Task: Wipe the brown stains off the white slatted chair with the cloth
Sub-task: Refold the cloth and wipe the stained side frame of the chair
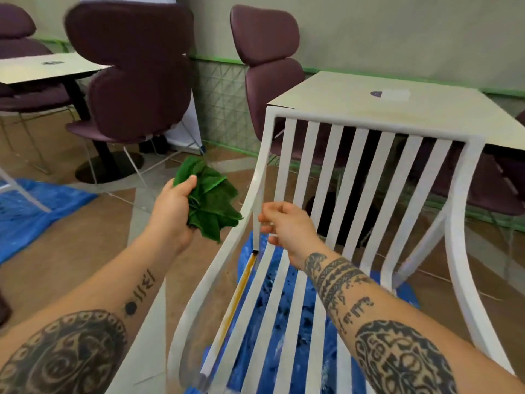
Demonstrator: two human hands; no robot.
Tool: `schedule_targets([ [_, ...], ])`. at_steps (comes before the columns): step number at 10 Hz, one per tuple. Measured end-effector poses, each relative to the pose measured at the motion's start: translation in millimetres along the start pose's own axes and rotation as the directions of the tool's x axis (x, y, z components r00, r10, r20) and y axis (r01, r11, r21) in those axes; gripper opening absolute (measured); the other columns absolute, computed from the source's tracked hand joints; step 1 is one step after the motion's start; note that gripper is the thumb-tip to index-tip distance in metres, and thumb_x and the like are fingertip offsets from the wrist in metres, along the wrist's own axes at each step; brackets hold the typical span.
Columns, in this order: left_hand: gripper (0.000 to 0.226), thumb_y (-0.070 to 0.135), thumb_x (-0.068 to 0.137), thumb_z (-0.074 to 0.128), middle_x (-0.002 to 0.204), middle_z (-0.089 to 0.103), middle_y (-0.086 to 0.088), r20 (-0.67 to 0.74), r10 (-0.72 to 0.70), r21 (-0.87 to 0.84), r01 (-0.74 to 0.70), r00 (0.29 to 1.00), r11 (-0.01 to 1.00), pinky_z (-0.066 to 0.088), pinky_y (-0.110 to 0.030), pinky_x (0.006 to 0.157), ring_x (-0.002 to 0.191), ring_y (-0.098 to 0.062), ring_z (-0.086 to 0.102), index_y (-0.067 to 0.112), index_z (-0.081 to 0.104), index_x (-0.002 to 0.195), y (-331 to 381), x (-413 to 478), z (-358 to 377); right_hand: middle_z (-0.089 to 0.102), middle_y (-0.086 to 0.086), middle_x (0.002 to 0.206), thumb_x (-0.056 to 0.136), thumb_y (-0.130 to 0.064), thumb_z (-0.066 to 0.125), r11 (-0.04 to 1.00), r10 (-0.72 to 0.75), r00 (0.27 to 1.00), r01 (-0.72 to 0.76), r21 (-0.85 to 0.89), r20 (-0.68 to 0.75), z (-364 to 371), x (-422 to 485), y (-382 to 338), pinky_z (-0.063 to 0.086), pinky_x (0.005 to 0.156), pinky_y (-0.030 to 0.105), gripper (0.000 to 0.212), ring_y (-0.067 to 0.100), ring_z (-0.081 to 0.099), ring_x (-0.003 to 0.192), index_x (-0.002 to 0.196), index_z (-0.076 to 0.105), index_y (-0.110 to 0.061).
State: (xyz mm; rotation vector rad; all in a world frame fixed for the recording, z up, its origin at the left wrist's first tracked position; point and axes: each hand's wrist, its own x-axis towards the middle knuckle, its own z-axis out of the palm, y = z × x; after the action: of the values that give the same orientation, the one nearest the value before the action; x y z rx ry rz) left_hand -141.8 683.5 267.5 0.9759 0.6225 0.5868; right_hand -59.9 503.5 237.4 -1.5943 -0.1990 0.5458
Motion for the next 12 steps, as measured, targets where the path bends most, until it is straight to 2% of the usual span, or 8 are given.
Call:
schedule_targets([
  [3,0.016,0.035,0.094,0.068,0.116,0.073,-0.017,-0.064,-0.239,0.338,0.246,0.969,0.908,0.054,-0.063,0.091,0.101,-0.042,0.071,0.032,0.067,0.110,-133.3,86.2,-76.9,0.066,-0.002,0.113,0.100,-0.032,0.059,0.929,0.071,0.986,-0.120,-0.349,-0.152,-0.9,110.4,162.9,0.054,0.088,0.034,0.022,0.011,0.062,0.090,0.120,0.062,-0.023],
  [4,0.018,0.026,0.102,0.061,0.102,0.073,-0.026,0.030,-0.293,0.449,0.249,0.956,0.858,0.061,-0.051,0.057,0.079,-0.042,0.074,0.017,0.062,0.117,-163.9,112.0,-76.4,0.056,-0.005,0.130,0.099,-0.043,0.058,0.773,-0.064,0.978,-0.077,-0.630,-0.197,-6.3,151.8,205.2,0.040,0.108,0.039,0.034,0.019,0.048,0.124,0.127,0.064,-0.026],
  [5,0.016,0.026,0.100,0.064,0.098,0.075,-0.016,0.052,-0.232,0.599,0.155,0.971,0.785,0.063,-0.046,0.062,0.079,-0.030,0.075,0.018,0.065,0.114,-185.9,139.6,-70.8,0.050,-0.007,0.128,0.095,-0.052,0.058,0.601,-0.179,0.964,-0.051,-0.798,-0.196,-6.9,176.0,229.1,0.032,0.107,0.041,0.039,0.021,0.037,0.126,0.128,0.061,-0.031],
  [6,0.021,0.036,0.096,0.066,0.109,0.074,-0.008,0.081,-0.200,0.726,0.080,0.976,0.683,0.057,-0.055,0.092,0.102,-0.030,0.072,0.028,0.069,0.116,-243.6,209.2,-100.1,0.050,-0.009,0.121,0.094,-0.053,0.058,0.564,-0.270,0.943,-0.007,-0.826,-0.192,-3.6,188.4,244.1,0.035,0.102,0.044,0.035,0.019,0.036,0.119,0.123,0.059,-0.032],
  [8,0.025,0.021,0.101,0.062,0.082,0.059,-0.007,0.083,-0.246,0.763,0.097,0.966,0.639,0.053,-0.015,0.061,0.054,0.002,0.055,-0.001,0.064,0.112,-288.9,227.1,-44.7,0.051,-0.012,0.116,0.097,-0.045,0.054,0.550,-0.327,0.923,0.011,-0.835,-0.203,-2.7,191.7,254.0,0.033,0.095,0.038,0.024,0.016,0.037,0.112,0.117,0.056,-0.032],
  [9,0.026,0.032,0.102,0.059,0.071,0.060,-0.006,0.069,-0.381,0.844,0.149,0.922,0.515,0.039,-0.011,0.039,0.052,-0.009,0.054,0.007,0.068,0.097,-303.8,227.9,-35.9,0.051,-0.013,0.116,0.096,-0.044,0.054,0.553,-0.332,0.921,0.017,-0.833,-0.202,-1.4,193.3,254.5,0.032,0.093,0.037,0.023,0.015,0.037,0.111,0.116,0.055,-0.034],
  [11,0.043,0.050,0.096,0.061,0.084,0.068,-0.011,0.042,-0.354,0.855,0.149,0.934,0.496,0.045,-0.028,0.061,0.069,-0.018,0.061,0.009,0.070,0.097,-323.4,243.4,-34.7,0.051,-0.016,0.113,0.096,-0.043,0.053,0.540,-0.335,0.919,0.006,-0.842,-0.209,-0.9,195.2,257.8,0.033,0.093,0.037,0.022,0.013,0.037,0.112,0.116,0.054,-0.035],
  [12,0.018,0.035,0.097,0.065,0.087,0.068,-0.009,0.086,-0.350,0.879,0.094,0.933,0.467,0.049,-0.029,0.063,0.072,-0.017,0.062,0.019,0.061,0.092,-329.3,243.8,-25.5,0.052,-0.016,0.112,0.095,-0.042,0.052,0.536,-0.333,0.918,-0.002,-0.844,-0.214,-1.1,195.4,258.1,0.033,0.091,0.036,0.021,0.012,0.037,0.111,0.115,0.054,-0.035],
])
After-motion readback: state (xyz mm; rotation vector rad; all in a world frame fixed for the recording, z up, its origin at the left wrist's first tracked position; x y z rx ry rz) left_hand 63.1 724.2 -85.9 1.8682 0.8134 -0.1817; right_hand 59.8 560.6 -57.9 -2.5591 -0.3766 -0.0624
